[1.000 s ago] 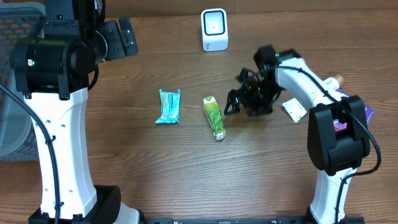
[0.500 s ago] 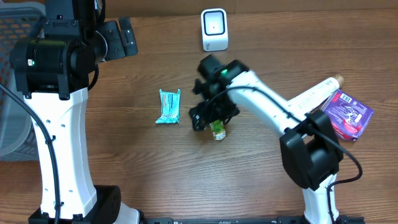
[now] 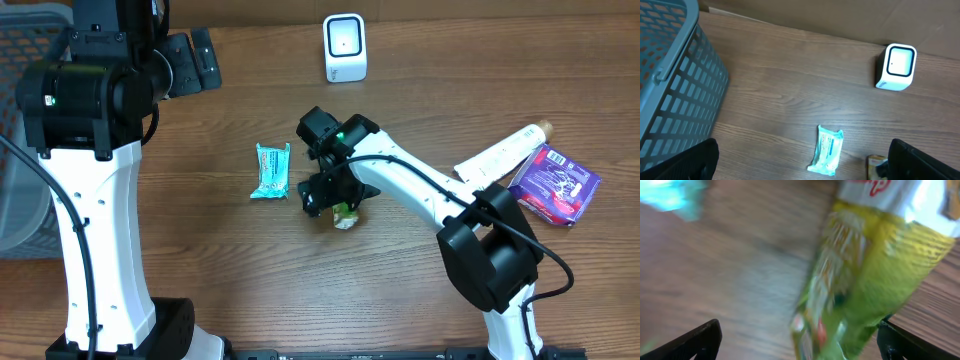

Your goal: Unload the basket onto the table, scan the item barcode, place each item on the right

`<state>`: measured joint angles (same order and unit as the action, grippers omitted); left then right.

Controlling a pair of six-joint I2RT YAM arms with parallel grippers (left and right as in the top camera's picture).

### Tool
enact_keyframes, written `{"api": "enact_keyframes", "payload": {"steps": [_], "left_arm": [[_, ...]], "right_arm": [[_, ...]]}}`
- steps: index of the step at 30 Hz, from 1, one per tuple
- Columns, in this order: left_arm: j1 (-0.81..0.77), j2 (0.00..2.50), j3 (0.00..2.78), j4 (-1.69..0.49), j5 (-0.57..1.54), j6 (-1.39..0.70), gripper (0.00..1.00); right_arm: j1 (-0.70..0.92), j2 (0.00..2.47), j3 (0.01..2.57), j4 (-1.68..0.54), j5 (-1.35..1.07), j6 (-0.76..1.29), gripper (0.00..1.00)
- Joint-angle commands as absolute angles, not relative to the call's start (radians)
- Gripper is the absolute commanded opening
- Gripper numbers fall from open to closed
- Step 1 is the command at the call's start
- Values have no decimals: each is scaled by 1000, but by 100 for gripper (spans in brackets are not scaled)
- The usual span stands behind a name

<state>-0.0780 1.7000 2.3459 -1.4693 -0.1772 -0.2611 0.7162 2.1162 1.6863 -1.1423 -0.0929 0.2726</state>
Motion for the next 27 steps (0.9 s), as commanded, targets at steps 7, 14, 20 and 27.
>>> {"api": "enact_keyframes", "payload": {"steps": [7,14,20,27], "left_arm": [[-79,1707,2357,-1466,-191,-277,100],[-79,1707,2357,-1466,-191,-277,100],[-79,1707,2357,-1466,-191,-277,100],[-79,1707,2357,-1466,-191,-277,99]], "right_arm": [[577,2106,1625,-1116,120,343,100],[472,2106,1641,-1164,44,245,100],[512,2102,1692,-1178,-59,183,100],[501,2104,1680,-1185,117,442,100]]}}
